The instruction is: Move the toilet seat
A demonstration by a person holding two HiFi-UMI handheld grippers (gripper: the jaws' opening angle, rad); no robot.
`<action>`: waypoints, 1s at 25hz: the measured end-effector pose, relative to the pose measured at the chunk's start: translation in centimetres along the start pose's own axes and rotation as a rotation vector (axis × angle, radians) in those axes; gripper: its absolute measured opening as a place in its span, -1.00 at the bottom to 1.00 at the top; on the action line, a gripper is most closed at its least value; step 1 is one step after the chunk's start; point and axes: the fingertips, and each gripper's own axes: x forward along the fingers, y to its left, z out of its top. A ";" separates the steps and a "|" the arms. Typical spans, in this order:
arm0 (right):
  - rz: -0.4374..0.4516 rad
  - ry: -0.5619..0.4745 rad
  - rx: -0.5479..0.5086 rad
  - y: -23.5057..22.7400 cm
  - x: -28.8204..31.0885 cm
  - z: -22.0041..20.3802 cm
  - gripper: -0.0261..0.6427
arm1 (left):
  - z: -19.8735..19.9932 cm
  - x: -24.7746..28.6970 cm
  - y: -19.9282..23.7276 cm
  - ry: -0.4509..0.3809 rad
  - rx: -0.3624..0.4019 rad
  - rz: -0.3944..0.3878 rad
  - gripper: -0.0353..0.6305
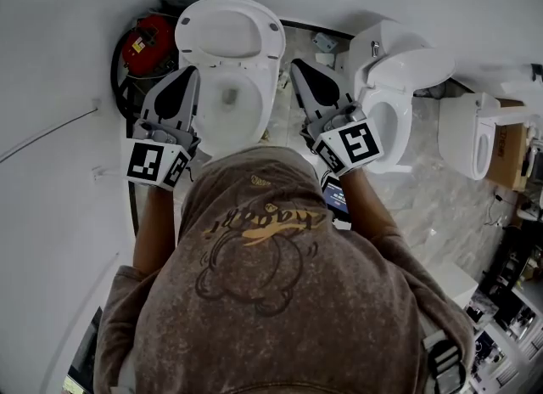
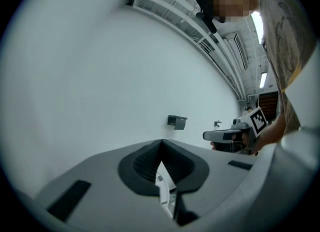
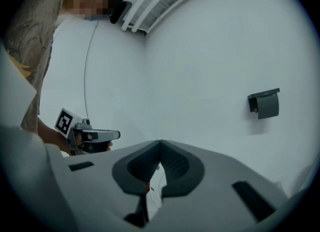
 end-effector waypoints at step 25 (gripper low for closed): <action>-0.069 0.007 0.014 0.0 1.7 -1.0 -0.93 | 0.2 -1.1 1.8 -0.020 0.016 0.093 -0.87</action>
